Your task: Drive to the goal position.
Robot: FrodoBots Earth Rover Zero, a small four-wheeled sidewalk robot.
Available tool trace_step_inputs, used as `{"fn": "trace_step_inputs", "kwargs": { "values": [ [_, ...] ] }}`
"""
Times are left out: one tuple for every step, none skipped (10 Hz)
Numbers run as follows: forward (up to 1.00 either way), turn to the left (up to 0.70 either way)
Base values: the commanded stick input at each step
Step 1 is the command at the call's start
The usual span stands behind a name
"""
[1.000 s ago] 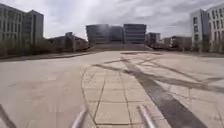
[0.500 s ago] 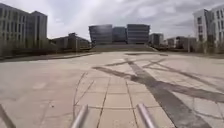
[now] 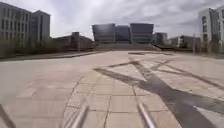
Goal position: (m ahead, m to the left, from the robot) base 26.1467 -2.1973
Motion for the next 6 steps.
{"fn": "trace_step_inputs", "kwargs": {
  "values": [
    [1.00,0.00],
    [1.00,0.00],
    [1.00,0.00],
    [1.00,0.00],
    [1.00,0.00],
    [1.00,0.00]
  ]
}}
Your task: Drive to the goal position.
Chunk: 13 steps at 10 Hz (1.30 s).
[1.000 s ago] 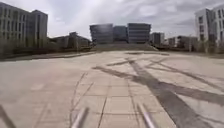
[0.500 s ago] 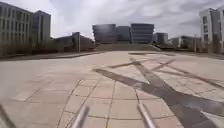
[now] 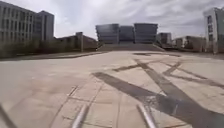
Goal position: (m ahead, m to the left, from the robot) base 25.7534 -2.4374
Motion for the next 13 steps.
{"fn": "trace_step_inputs", "kwargs": {
  "values": [
    [1.00,-0.20],
    [1.00,-0.27],
    [1.00,-0.27],
    [1.00,-0.27],
    [1.00,-0.27],
    [1.00,-0.27],
    [1.00,-0.27],
    [1.00,-0.27],
    [1.00,-0.27],
    [1.00,-0.27],
    [1.00,-0.27],
    [1.00,-0.27],
    [1.00,-0.27]
  ]
}}
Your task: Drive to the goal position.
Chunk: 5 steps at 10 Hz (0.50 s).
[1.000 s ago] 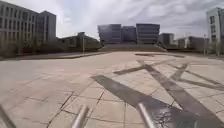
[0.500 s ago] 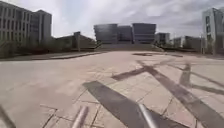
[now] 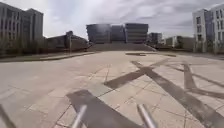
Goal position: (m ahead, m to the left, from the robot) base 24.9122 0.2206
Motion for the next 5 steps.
{"fn": "trace_step_inputs", "kwargs": {
  "values": [
    [1.00,-0.27],
    [1.00,-0.10],
    [1.00,0.00],
    [1.00,0.00],
    [1.00,0.00]
  ]
}}
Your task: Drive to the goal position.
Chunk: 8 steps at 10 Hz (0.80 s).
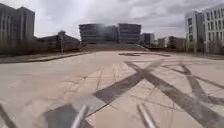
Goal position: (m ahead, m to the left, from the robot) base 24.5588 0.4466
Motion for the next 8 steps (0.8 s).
{"fn": "trace_step_inputs", "kwargs": {
  "values": [
    [1.00,0.00],
    [1.00,0.00],
    [1.00,0.00],
    [1.00,0.00],
    [1.00,0.00],
    [1.00,0.00],
    [1.00,0.00],
    [1.00,0.00]
  ]
}}
